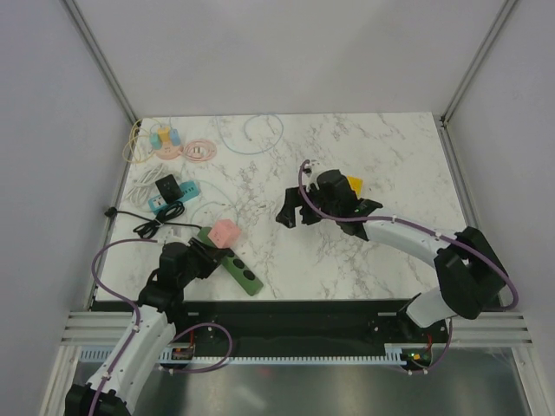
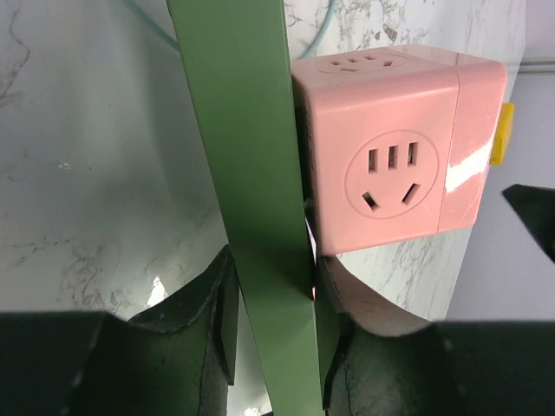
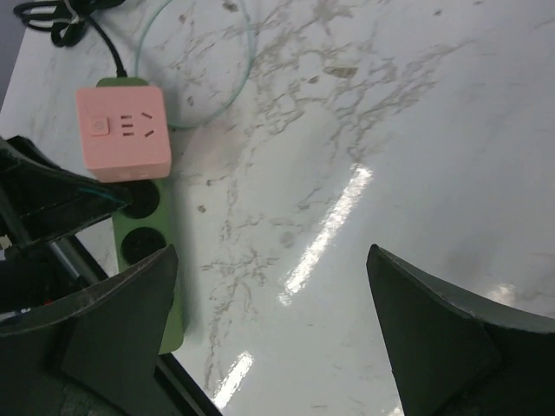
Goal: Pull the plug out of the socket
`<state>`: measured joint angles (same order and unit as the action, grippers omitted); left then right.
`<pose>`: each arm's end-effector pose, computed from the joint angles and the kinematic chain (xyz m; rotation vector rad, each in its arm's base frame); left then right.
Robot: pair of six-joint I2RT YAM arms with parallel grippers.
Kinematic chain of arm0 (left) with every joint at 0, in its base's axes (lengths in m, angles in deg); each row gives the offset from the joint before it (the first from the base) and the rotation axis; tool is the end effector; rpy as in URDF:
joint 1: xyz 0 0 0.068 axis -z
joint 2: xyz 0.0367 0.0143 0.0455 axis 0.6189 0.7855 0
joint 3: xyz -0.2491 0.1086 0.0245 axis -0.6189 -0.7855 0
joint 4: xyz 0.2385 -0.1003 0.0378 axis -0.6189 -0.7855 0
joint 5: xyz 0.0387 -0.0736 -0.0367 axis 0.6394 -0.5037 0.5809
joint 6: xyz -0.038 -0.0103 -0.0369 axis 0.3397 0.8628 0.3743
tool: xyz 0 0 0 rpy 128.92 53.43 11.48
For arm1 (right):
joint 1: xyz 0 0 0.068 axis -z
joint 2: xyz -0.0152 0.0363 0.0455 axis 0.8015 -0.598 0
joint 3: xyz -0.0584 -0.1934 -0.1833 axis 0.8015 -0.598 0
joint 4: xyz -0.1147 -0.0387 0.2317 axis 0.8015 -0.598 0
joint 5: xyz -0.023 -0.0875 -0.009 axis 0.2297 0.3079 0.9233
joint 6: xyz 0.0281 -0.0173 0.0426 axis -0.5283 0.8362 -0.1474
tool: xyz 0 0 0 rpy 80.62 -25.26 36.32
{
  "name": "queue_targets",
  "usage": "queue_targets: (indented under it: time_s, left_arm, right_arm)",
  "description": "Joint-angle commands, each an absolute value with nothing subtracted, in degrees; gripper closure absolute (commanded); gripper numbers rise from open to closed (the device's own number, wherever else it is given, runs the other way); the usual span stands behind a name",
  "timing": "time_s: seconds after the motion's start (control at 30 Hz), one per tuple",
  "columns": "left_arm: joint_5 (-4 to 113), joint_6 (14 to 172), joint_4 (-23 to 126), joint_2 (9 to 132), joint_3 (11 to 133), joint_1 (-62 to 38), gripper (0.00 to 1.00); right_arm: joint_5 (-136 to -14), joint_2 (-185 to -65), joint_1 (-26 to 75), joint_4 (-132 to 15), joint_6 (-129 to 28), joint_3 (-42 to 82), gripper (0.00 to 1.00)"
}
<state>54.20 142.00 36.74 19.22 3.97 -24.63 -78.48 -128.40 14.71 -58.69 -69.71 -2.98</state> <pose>0.1173 -0.0337 0.1345 -0.8297 2.1270 -0.8826 0.2505 0.2084 0.2391 -0.3594 2.2281 0.8447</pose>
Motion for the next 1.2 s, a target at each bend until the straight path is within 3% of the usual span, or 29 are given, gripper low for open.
queue_targets:
  time_s: [0.0, 0.33, 0.63, 0.87, 1.17]
  left_arm:
    - [39.69, 141.40, 38.00, 16.13, 4.23, -23.20, 0.98]
    - [37.58, 140.26, 30.71, 13.84, 4.49, -23.12, 0.98]
    - [36.70, 139.47, 28.33, 13.58, 3.43, -23.12, 0.98]
    - [35.82, 138.68, 28.33, 14.72, 4.05, -23.12, 0.98]
    - [36.17, 138.95, 28.33, 13.05, 2.55, -23.03, 0.98]
  right_arm:
    - [-86.85, -132.04, 10.66, -50.27, -70.05, -0.60, 0.02]
    - [-90.21, -147.50, 1.60, -31.18, -79.19, 4.67, 0.02]
    - [-82.90, -155.41, -1.22, -37.15, -74.63, 13.20, 0.04]
    - [-81.85, -158.32, -1.74, -33.82, -75.59, 11.62, 0.07]
    - [-81.67, -159.82, -1.66, -30.83, -79.02, 12.76, 0.18]
